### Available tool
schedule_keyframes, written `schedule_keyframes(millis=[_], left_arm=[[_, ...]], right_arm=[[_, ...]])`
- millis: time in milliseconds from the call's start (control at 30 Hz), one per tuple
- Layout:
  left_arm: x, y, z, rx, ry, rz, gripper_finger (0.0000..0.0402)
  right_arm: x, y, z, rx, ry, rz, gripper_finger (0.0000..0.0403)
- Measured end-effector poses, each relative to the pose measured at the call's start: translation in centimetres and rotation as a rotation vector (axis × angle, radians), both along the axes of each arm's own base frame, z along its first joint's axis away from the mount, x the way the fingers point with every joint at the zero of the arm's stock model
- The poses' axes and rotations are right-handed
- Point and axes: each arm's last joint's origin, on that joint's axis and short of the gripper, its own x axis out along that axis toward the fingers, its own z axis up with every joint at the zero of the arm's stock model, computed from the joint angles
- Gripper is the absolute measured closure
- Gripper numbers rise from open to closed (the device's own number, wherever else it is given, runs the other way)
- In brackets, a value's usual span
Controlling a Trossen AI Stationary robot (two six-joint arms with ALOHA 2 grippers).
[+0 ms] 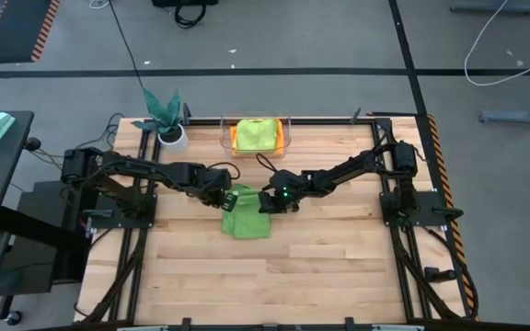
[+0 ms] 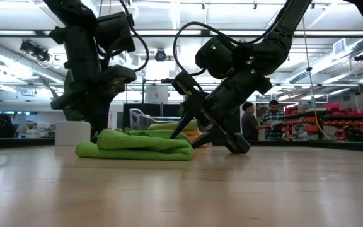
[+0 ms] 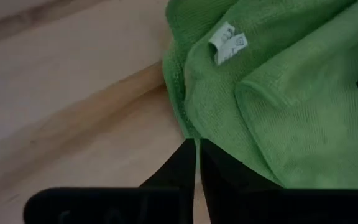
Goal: Fold microfiber towels
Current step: Put the green towel into the transparent bin
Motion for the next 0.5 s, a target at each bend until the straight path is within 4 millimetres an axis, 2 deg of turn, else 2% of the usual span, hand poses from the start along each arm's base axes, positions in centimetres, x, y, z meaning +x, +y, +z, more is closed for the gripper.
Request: schedule_keyframes(millis=[133, 333, 500], left_arm=[[0.02, -0.14, -0.54, -0.013, -0.039, 0.036, 0.0367], [0.58, -0.54, -0.80, -0.020, -0.113, 0.044, 0.0380], [0.70, -0.68, -0.73, -0.017, -0.127, 0.033, 0.0389]], right_arm=[[0.18, -0.07, 0.17, -0.011, -0.003, -0.007, 0.0252], [0.21, -0.09, 0.18, -0.005, 0.000, -0.027, 0.0256], [0.52, 0.43, 0.39, -0.030, -0.007, -0.031, 0.0288]])
